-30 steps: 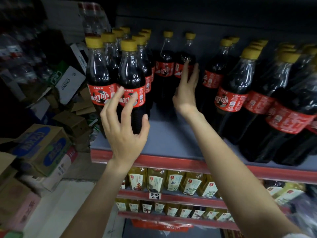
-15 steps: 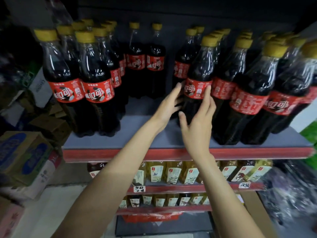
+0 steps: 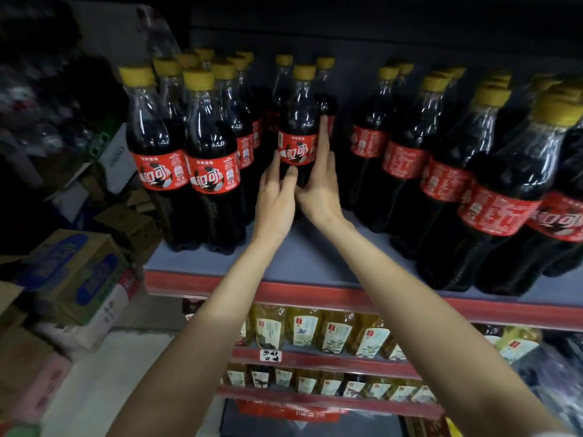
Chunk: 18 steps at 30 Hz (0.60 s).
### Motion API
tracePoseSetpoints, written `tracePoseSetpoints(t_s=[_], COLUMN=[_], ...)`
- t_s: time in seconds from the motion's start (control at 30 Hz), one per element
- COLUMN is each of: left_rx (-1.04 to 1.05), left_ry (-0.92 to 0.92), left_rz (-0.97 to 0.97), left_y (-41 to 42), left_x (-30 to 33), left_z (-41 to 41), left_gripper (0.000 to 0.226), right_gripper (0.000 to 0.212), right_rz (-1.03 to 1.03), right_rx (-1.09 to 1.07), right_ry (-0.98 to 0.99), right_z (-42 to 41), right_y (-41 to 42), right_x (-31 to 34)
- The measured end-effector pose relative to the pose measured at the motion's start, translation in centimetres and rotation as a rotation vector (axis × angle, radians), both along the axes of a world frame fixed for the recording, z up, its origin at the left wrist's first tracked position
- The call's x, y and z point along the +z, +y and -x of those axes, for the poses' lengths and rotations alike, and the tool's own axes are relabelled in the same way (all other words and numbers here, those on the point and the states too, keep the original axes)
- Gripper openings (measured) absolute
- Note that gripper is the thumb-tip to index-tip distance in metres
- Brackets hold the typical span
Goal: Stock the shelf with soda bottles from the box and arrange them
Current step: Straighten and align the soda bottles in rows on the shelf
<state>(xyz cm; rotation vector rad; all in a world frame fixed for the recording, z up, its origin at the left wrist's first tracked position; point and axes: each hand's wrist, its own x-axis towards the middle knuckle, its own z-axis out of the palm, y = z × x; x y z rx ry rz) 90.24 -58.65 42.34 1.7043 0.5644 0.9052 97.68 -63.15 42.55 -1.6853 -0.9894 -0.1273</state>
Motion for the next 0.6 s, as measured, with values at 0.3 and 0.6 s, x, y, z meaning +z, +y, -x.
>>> tracePoseSetpoints(t_s=[0.3,0.6], left_rx=[0.018,0.017], left_ry=[-0.079,-0.078], left_rz=[0.365,0.355], left_y=[0.8,1.2], left_x=[-0.5,-0.5], left_z=[-0.7,-1.1], left_gripper=[0.048,0.05], right_gripper=[0.106,0.1], right_rz=[0.092,0.13], right_rx=[0.17,0.245], right_ry=[0.035,-0.002], right_z=[-2.8,-3.3], right_y=[1.8,2.3], right_x=[0.4,0.2])
